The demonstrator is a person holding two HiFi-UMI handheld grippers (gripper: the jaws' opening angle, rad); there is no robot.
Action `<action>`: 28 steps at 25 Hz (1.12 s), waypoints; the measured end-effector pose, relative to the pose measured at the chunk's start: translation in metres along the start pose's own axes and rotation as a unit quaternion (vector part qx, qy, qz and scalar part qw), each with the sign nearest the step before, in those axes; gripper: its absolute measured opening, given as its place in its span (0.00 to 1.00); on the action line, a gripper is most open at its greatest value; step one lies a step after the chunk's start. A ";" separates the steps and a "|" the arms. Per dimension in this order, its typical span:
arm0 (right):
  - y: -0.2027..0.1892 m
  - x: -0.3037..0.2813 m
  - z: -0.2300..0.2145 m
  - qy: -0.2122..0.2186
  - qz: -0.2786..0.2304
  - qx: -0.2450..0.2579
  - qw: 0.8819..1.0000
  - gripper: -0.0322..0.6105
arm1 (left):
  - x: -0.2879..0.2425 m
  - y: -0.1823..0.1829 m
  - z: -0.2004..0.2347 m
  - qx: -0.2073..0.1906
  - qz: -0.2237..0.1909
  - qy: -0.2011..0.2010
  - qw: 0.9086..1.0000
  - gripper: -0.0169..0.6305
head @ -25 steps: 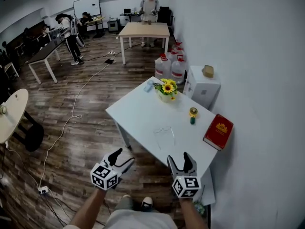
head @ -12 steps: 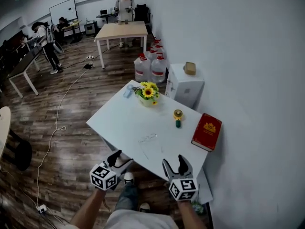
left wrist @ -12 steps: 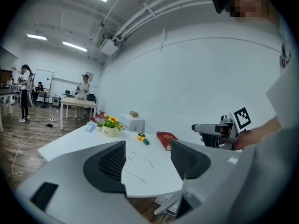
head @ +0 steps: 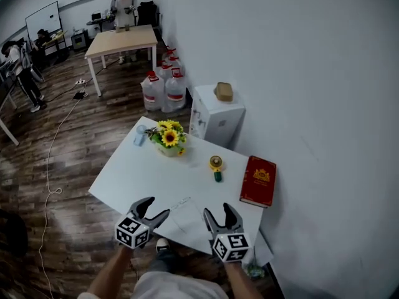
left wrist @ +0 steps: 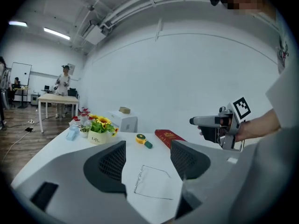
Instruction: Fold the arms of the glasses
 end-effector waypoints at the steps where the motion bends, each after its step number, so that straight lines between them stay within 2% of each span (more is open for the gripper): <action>1: 0.005 -0.014 0.004 -0.005 -0.003 -0.002 1.000 0.50 | -0.007 0.000 0.012 -0.002 0.004 -0.012 1.000 0.48; 5: 0.016 -0.063 0.016 -0.023 -0.015 -0.004 1.000 0.49 | -0.032 -0.001 0.056 -0.014 0.020 -0.066 0.998 0.48; 10: 0.011 -0.098 0.012 -0.056 -0.017 -0.022 0.998 0.49 | -0.059 -0.009 0.085 -0.009 0.056 -0.157 0.986 0.47; 13: 0.004 -0.109 0.012 -0.068 -0.015 -0.024 0.997 0.49 | -0.069 -0.019 0.094 -0.007 0.069 -0.181 0.981 0.47; 16: 0.003 -0.115 0.006 -0.081 -0.012 -0.028 0.996 0.49 | -0.082 -0.028 0.096 0.015 0.081 -0.207 0.975 0.46; 20: -0.003 -0.119 -0.004 -0.093 -0.004 -0.031 0.995 0.49 | -0.100 -0.047 0.090 0.066 0.110 -0.258 0.958 0.43; 24: -0.005 -0.124 -0.013 -0.092 -0.001 -0.028 0.995 0.49 | -0.113 -0.068 0.076 0.094 0.147 -0.330 0.928 0.37; 25: -0.005 -0.123 -0.016 -0.093 0.000 -0.026 0.995 0.49 | -0.116 -0.074 0.073 0.096 0.159 -0.339 0.922 0.36; 28: -0.004 -0.119 -0.026 -0.097 0.001 -0.024 0.995 0.48 | -0.133 -0.090 0.069 0.108 0.192 -0.338 0.915 0.35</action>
Point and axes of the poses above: the fingertips, and each gripper's own axes: x backward along the fingers, z to its left, y out of its top, the point moved 4 cm from there along x, backward along the fingers, and after that the axes turned 11 degrees about -x, right-handed, at the moved point
